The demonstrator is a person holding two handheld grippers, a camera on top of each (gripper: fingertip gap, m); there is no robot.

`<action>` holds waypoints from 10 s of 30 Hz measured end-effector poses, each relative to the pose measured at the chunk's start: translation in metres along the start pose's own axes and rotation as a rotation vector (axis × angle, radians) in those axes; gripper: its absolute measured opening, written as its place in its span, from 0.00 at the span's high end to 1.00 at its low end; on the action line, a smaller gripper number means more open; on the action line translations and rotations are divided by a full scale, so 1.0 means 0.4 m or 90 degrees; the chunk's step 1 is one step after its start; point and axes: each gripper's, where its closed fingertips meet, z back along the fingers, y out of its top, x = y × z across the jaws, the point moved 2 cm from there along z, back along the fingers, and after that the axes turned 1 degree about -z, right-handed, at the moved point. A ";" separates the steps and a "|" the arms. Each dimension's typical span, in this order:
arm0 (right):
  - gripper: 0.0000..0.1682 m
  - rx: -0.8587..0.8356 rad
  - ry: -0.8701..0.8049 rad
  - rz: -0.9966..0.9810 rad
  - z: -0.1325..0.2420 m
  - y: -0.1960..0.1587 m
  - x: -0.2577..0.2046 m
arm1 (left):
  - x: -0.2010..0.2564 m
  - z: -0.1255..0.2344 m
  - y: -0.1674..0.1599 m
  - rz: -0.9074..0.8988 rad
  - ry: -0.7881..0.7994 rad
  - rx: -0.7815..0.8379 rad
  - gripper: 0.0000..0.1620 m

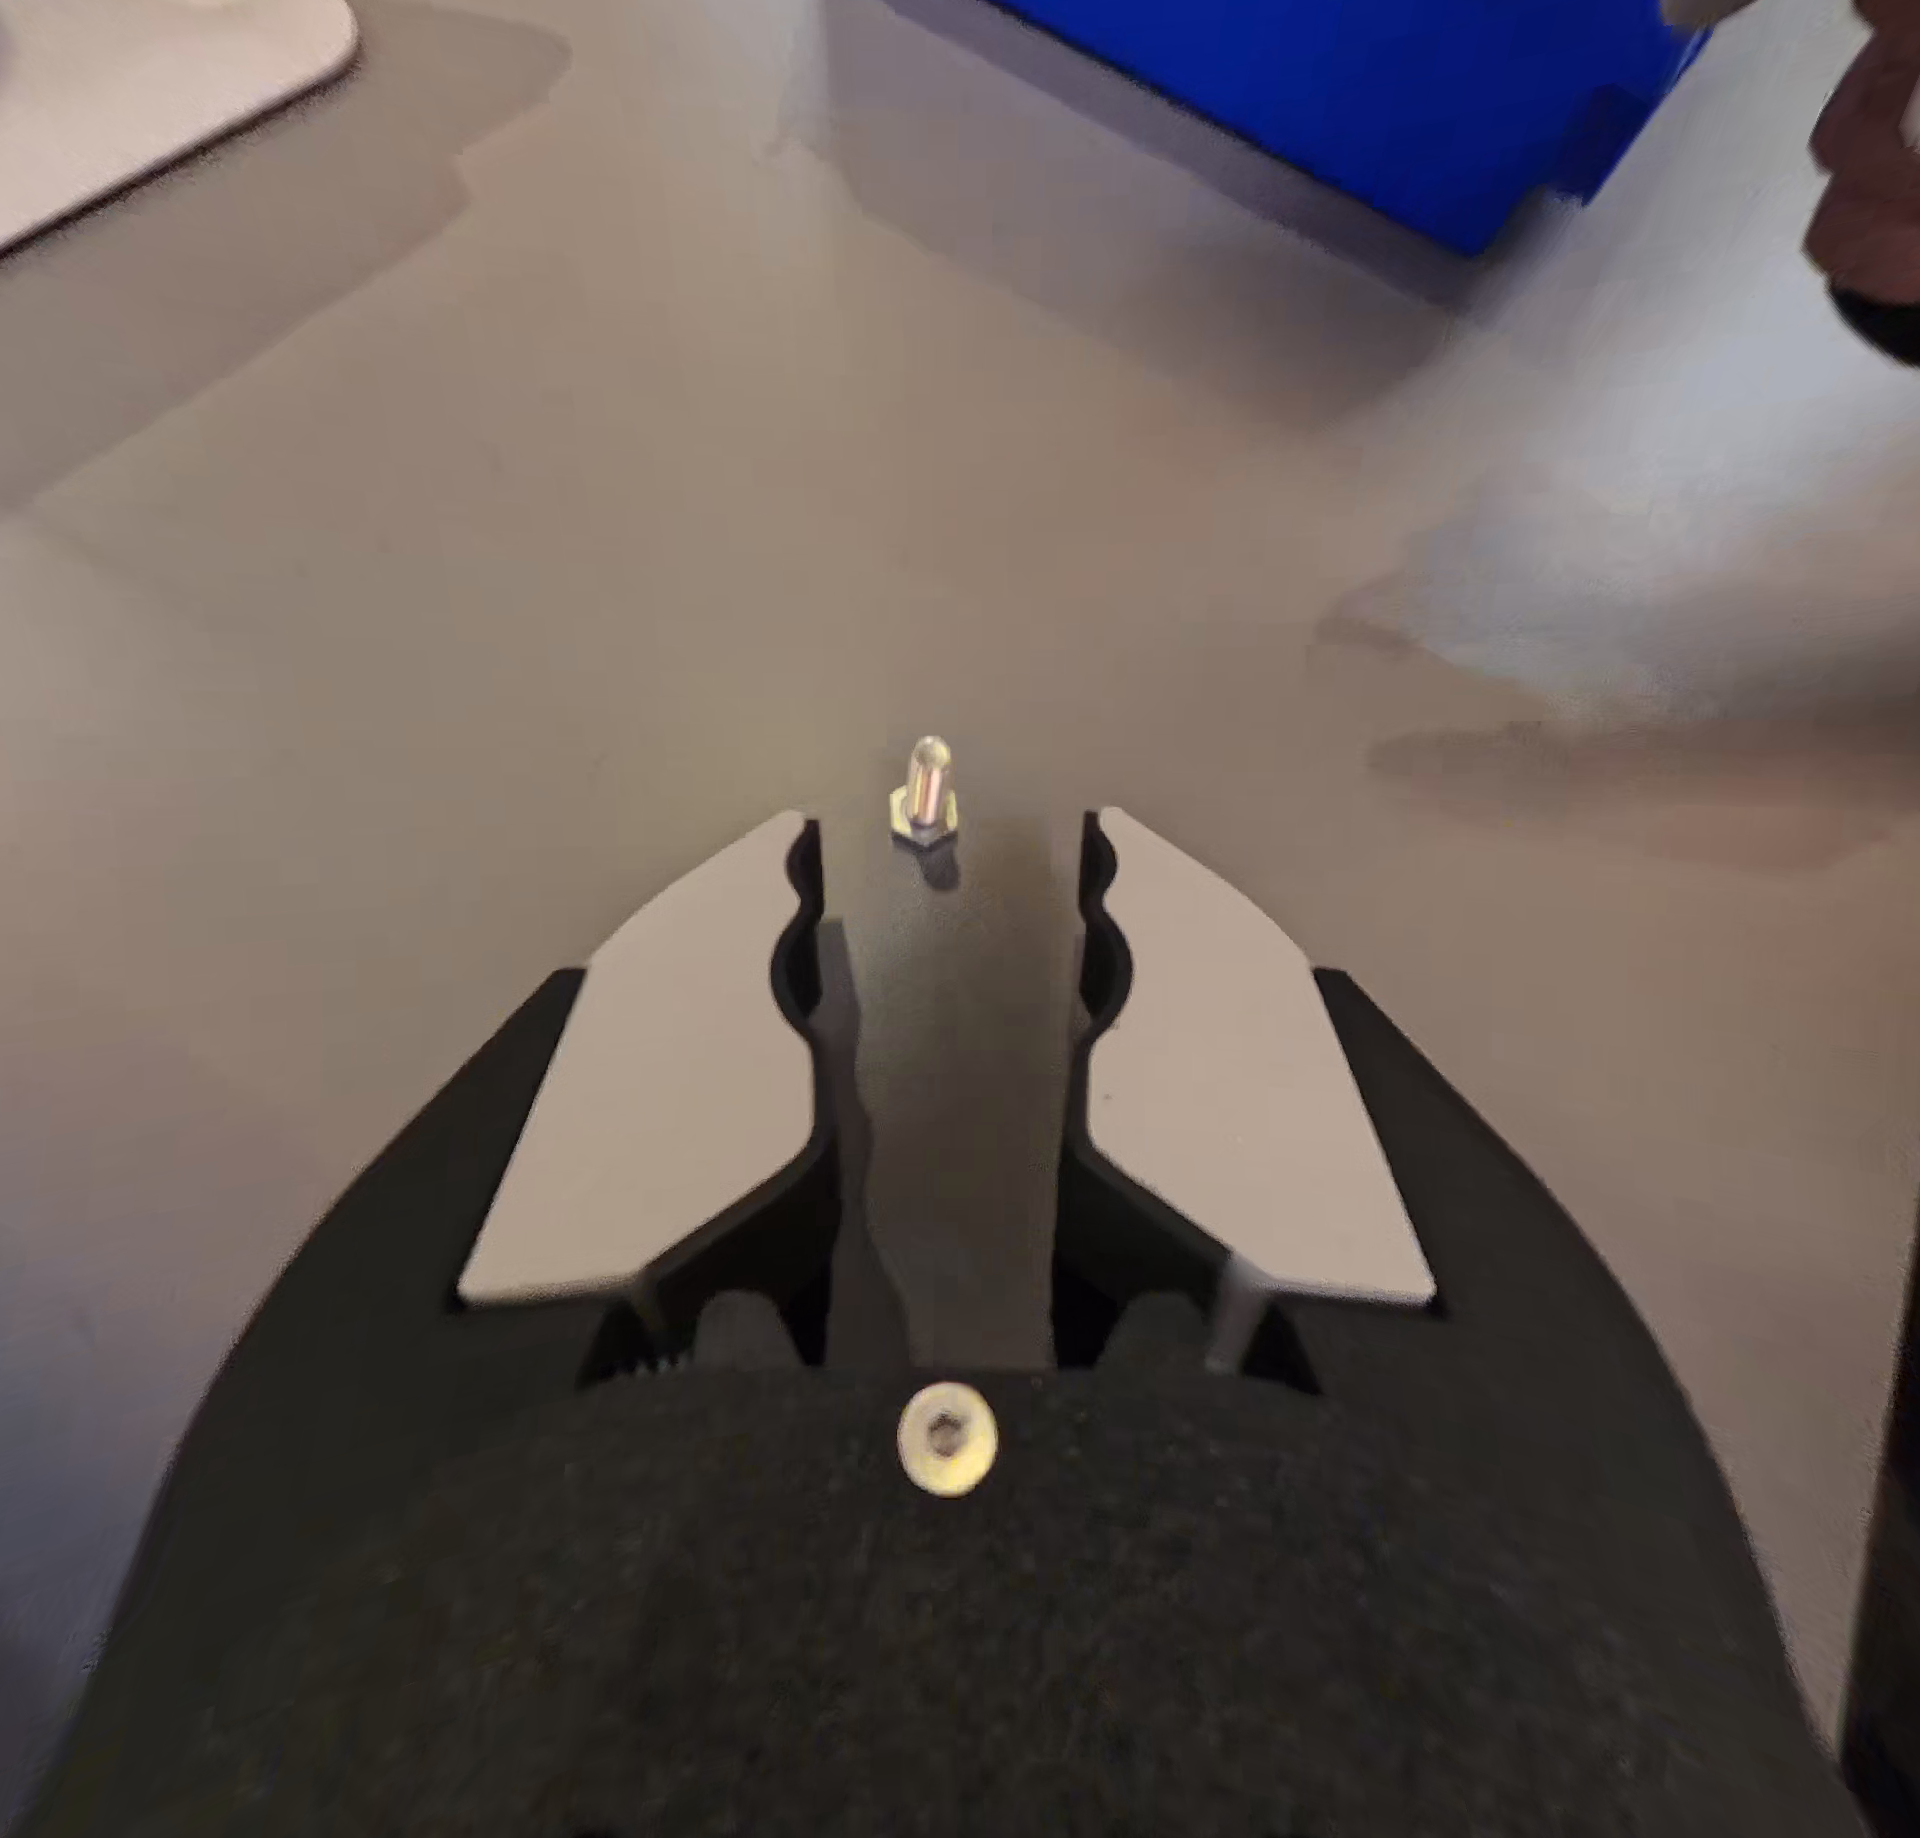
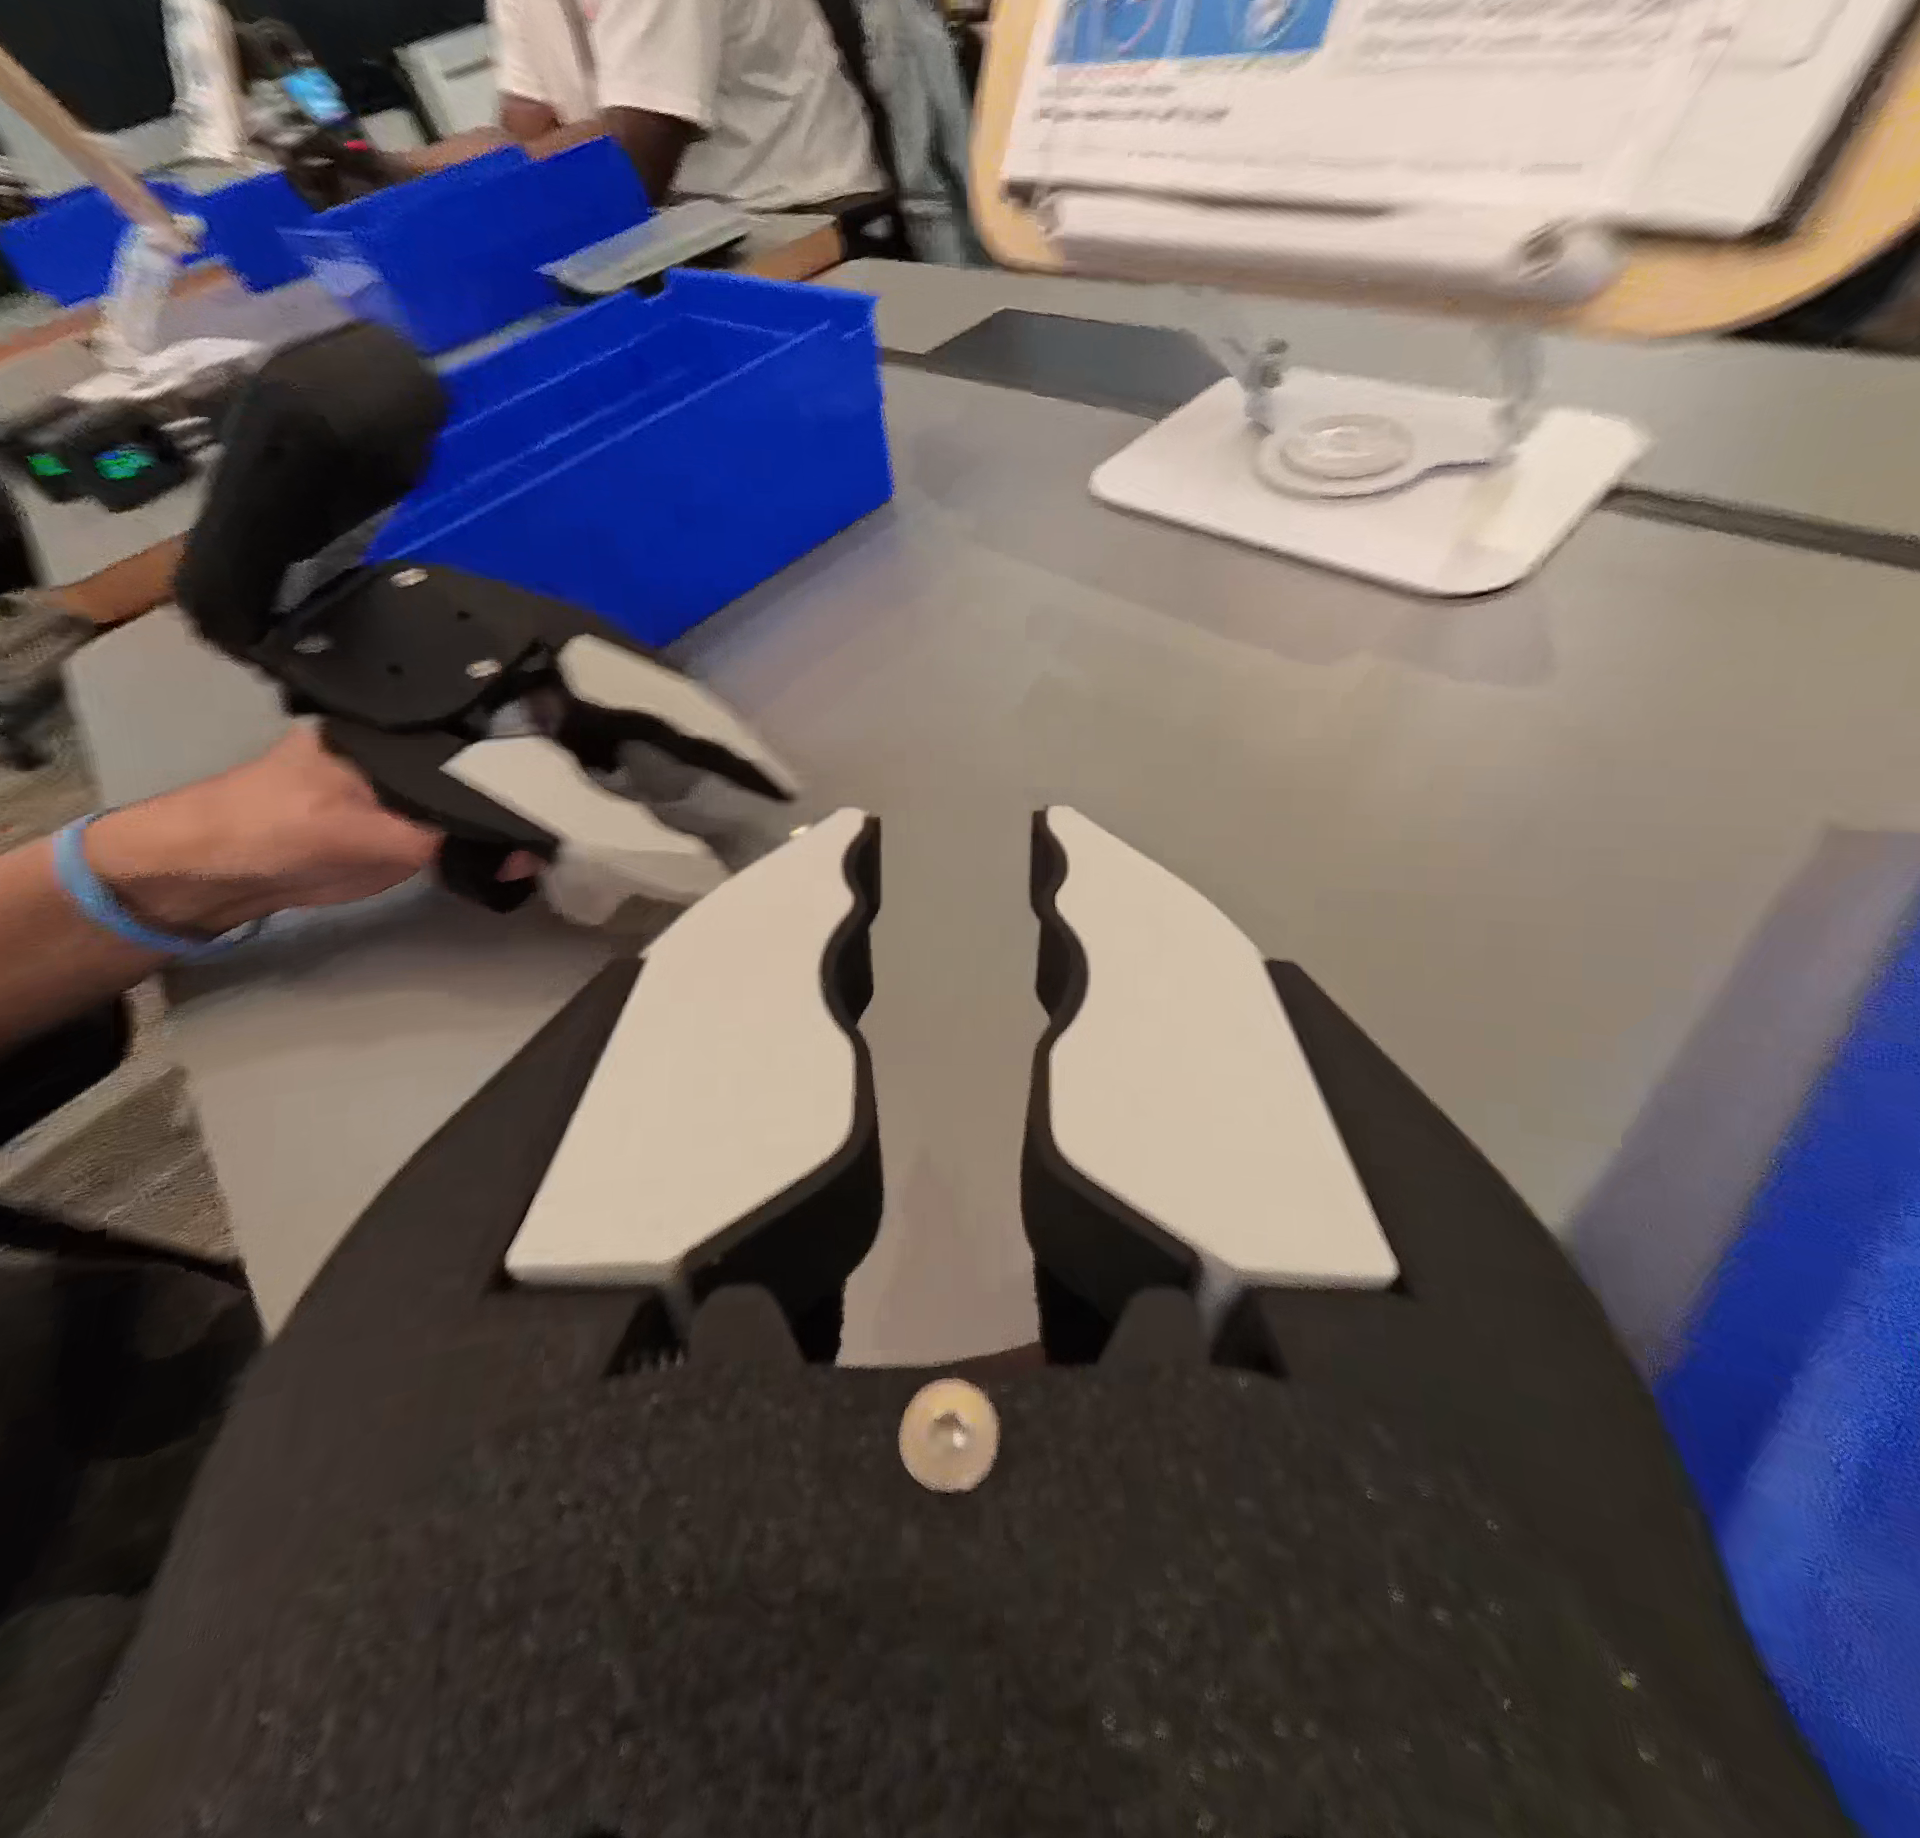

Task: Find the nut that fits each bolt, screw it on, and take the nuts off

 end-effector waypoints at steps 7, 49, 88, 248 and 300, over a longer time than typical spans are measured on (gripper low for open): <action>0.83 -0.024 -0.257 -0.021 0.157 0.294 0.422 | -0.055 0.090 0.018 0.137 0.062 0.141 0.72; 0.85 -0.704 -0.271 0.160 -0.209 0.085 1.493 | -0.063 0.146 0.050 0.162 -0.074 0.263 0.74; 0.91 -0.064 0.223 0.259 -0.026 0.342 0.347 | -0.035 0.126 0.035 0.117 -0.075 0.218 0.73; 0.92 0.212 0.394 -0.081 -0.204 0.118 -0.114 | -0.024 0.163 0.268 0.211 -0.440 0.372 0.92; 0.91 0.137 0.271 -0.042 -0.197 0.044 -0.024 | -0.009 -0.049 -0.029 -0.046 0.029 -0.423 0.85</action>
